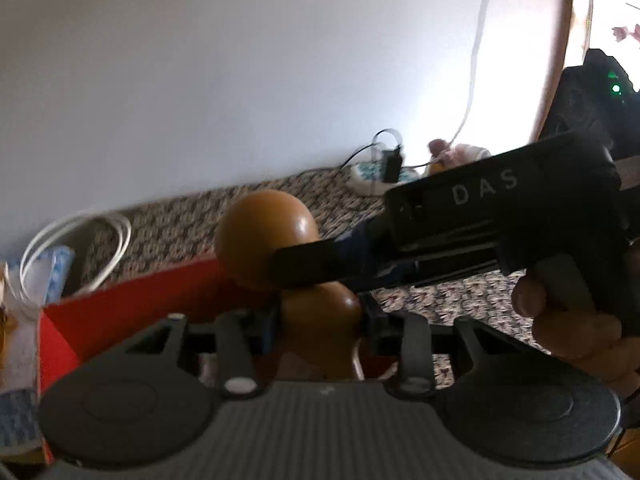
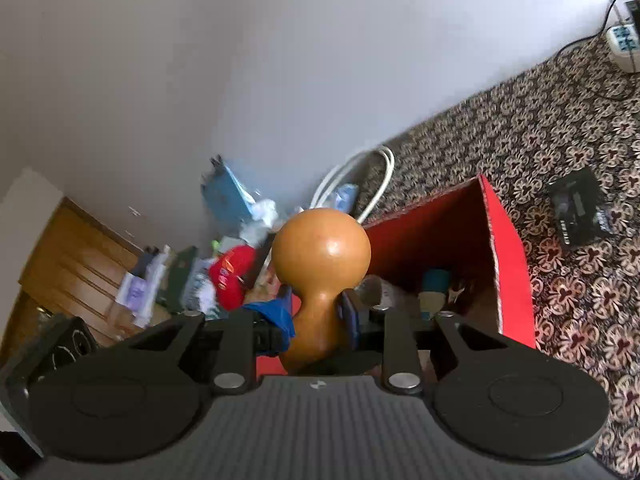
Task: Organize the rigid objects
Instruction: 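Lift the orange gourd with the right gripper and carry it over the red box, then lower the gourd into the red box and open the right gripper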
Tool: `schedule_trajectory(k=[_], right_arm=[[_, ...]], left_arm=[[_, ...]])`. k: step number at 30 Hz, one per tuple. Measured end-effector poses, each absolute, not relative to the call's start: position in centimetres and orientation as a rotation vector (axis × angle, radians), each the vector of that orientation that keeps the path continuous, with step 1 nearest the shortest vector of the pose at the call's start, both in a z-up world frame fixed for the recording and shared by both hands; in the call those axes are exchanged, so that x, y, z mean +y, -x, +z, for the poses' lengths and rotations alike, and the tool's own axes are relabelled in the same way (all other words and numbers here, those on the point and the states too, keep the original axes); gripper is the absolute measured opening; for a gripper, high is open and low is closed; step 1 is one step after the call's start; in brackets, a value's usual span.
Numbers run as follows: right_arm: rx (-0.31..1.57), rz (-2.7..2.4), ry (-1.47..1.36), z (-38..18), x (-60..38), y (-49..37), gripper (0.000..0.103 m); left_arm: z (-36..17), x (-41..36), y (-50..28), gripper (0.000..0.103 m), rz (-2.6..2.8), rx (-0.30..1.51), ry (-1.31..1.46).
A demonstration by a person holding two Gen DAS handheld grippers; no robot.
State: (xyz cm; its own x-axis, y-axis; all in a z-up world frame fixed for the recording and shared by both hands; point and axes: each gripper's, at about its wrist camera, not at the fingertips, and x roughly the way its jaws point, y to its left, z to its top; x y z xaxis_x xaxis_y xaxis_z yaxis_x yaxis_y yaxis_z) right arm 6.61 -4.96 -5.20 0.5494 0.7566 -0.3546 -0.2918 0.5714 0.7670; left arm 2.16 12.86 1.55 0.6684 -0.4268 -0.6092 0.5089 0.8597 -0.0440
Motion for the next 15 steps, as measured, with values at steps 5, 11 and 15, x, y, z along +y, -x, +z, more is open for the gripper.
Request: schedule_trajectory(k=[5, 11, 15], right_arm=[[0.829, 0.657, -0.697, -6.6, -3.0, -9.2, 0.009], [0.899, 0.633, -0.661, -8.1, -1.0, -10.8, 0.008], [0.914, 0.587, -0.601, -8.7, 0.0, -11.4, 0.008]], left_arm=[[-0.5, 13.9, -4.9, 0.037, -0.476, 0.734, -0.12], [-2.9, 15.1, -7.4, 0.038, -0.422, 0.837, -0.096], [-3.9, 15.6, -8.3, 0.039, -0.365, 0.878, -0.111]])
